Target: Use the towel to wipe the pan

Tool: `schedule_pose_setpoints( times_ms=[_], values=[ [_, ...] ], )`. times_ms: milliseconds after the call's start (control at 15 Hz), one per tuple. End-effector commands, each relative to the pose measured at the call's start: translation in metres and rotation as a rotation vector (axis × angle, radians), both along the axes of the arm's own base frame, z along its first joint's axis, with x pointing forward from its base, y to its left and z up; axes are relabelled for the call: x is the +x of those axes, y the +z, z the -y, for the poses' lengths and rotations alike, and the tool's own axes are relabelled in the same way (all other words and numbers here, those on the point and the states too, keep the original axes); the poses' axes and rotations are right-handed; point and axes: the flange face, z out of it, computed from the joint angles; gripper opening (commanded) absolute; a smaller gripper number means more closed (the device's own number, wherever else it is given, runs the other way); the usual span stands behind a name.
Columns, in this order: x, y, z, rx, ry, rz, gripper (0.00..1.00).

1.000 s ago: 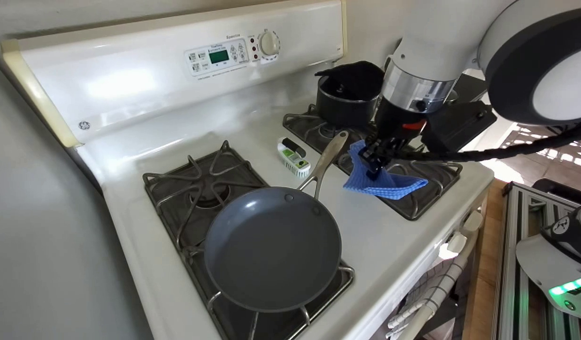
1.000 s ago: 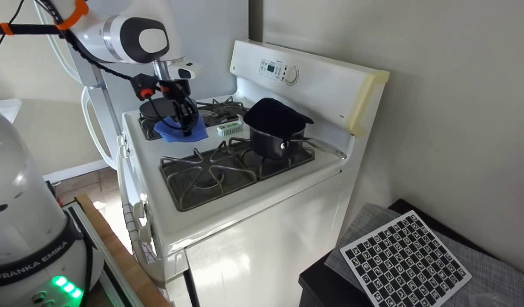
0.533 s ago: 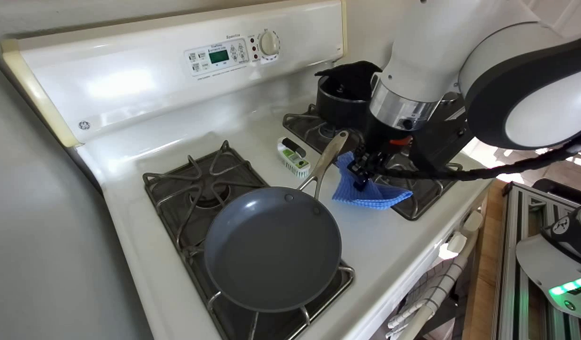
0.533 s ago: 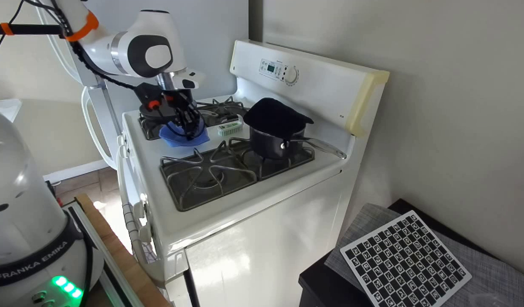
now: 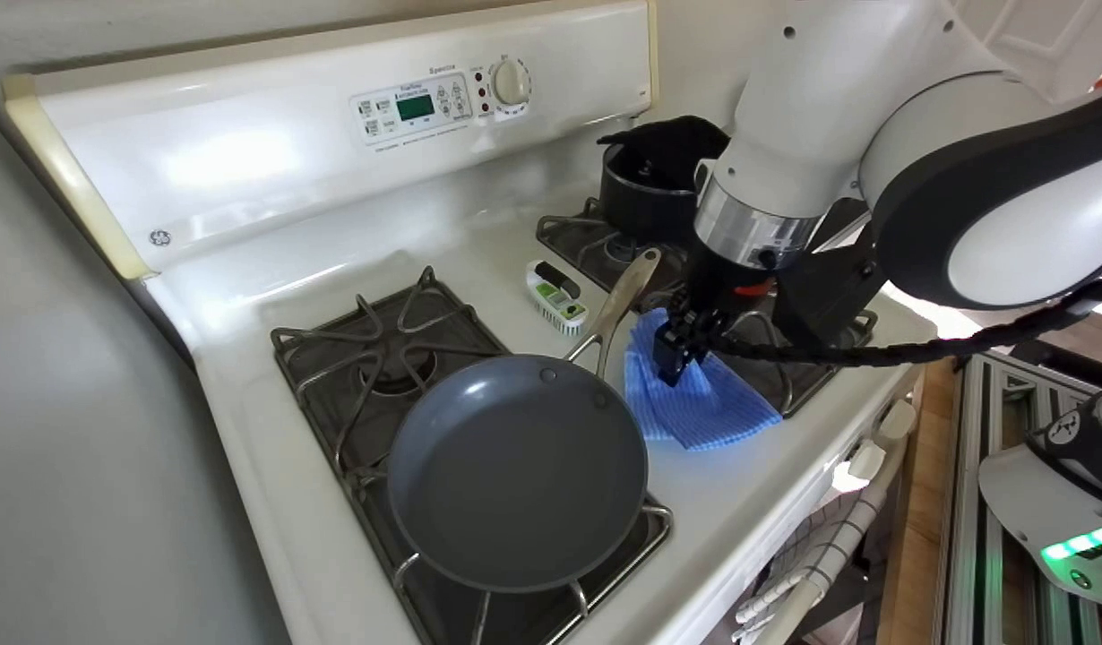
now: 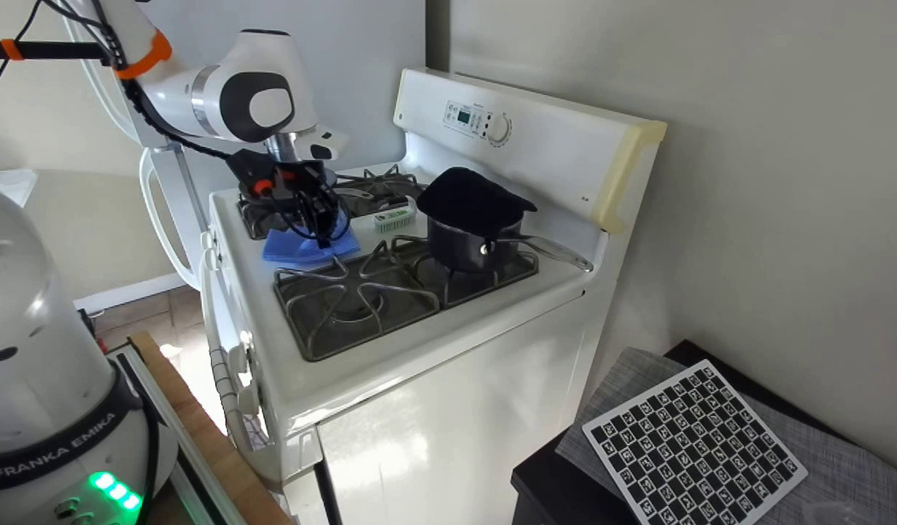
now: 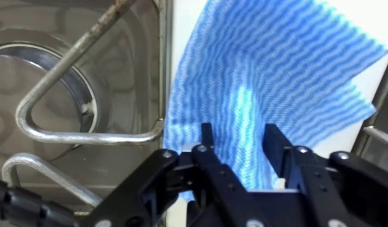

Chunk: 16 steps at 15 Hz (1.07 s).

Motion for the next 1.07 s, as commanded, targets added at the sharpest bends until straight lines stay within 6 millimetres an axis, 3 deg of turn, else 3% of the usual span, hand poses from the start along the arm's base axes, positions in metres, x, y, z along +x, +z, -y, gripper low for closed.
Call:
schedule_pose_setpoints(
  times_ms=[0,200,267,667,1000],
  values=[
    [-0.005,0.01,-0.009,0.017,0.01,-0.001,0.74],
    [-0.007,0.025,-0.017,0.014,0.026,0.02,0.98],
    [-0.008,0.032,-0.021,0.011,0.033,0.024,1.0],
    [-0.018,0.095,-0.028,-0.066,0.052,0.009,1.0],
    [-0.004,0.16,-0.049,-0.042,0.176,0.178,1.0]
  ],
)
